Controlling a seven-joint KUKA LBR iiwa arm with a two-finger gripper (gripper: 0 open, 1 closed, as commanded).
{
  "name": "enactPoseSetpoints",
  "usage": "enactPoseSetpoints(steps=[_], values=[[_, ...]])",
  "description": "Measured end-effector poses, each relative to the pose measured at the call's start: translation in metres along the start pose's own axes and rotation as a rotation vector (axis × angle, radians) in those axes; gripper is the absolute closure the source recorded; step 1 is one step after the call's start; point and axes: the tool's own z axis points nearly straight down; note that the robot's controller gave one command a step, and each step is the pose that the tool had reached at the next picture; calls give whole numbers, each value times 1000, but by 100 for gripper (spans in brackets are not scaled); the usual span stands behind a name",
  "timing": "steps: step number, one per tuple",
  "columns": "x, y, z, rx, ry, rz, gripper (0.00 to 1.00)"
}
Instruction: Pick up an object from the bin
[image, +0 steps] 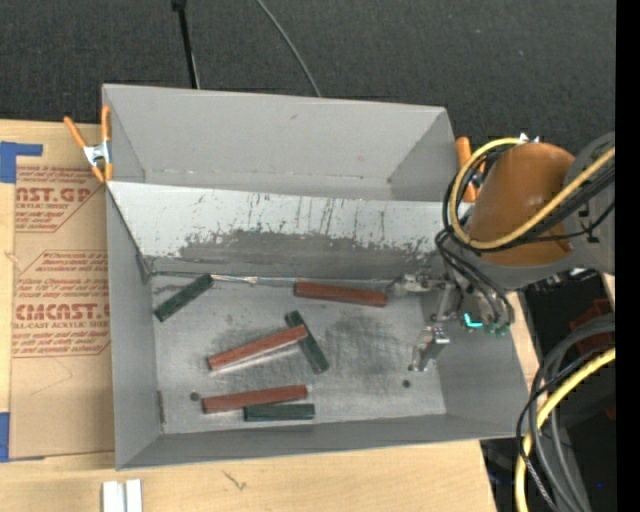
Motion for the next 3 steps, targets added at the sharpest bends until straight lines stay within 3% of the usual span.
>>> enactPoseSetpoints(steps=[1, 2, 3], values=[[-2, 0, -4, 1, -8, -1, 0], [-37, 19, 54, 1, -16, 17, 0], [-43, 1, 78, -3, -12, 147, 0]])
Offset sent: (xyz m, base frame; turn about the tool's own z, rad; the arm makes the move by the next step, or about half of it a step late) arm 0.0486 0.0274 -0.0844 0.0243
